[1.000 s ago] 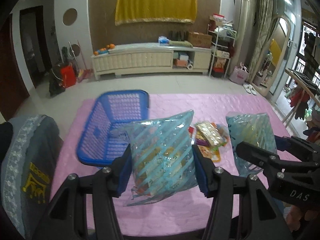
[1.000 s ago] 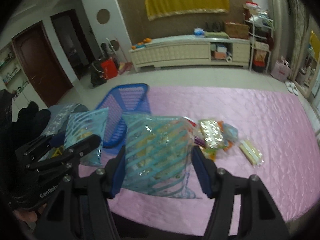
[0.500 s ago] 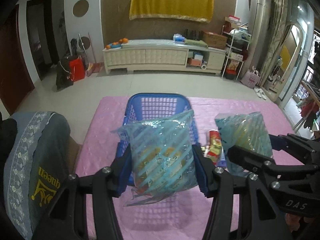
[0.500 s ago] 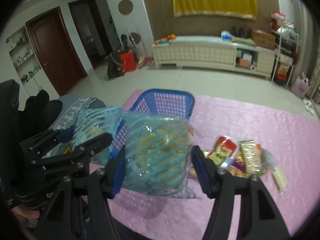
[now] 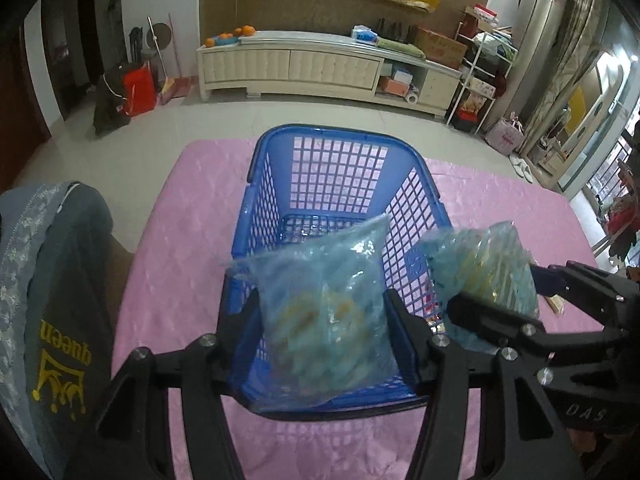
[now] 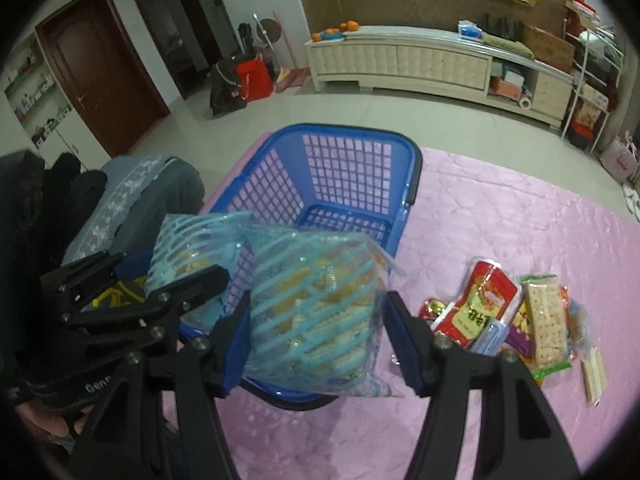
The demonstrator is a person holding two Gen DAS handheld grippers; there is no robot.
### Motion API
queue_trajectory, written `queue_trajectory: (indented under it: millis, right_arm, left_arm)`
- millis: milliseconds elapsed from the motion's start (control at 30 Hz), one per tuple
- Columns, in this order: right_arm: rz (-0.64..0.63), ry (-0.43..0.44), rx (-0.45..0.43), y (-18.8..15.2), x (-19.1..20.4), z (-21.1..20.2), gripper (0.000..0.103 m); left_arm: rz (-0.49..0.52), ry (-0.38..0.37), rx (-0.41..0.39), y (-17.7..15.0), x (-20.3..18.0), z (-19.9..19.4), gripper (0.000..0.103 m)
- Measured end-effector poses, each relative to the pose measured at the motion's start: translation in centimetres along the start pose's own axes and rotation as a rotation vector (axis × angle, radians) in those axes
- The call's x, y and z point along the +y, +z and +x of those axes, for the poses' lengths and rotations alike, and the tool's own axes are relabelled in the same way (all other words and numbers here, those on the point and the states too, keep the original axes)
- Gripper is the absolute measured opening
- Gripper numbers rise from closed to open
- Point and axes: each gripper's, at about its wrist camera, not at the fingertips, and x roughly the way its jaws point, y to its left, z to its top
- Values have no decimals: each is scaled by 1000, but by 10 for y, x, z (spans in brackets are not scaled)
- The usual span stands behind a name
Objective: Organize snacks
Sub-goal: 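Carry both held blue striped bags over the blue basket, then open both grippers to drop the bags into the basket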
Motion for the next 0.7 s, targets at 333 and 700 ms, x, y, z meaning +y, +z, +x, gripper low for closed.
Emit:
queue_trajectory:
  millis: [333, 700]
  right_arm:
    - [-59, -11, 38, 3, 7, 20, 71]
    - [-42, -86, 24, 1, 6, 4, 89]
  left_arm:
    - [15, 86, -12, 1, 13, 0, 68]
    - [5, 92, -29, -5, 10, -20, 78]
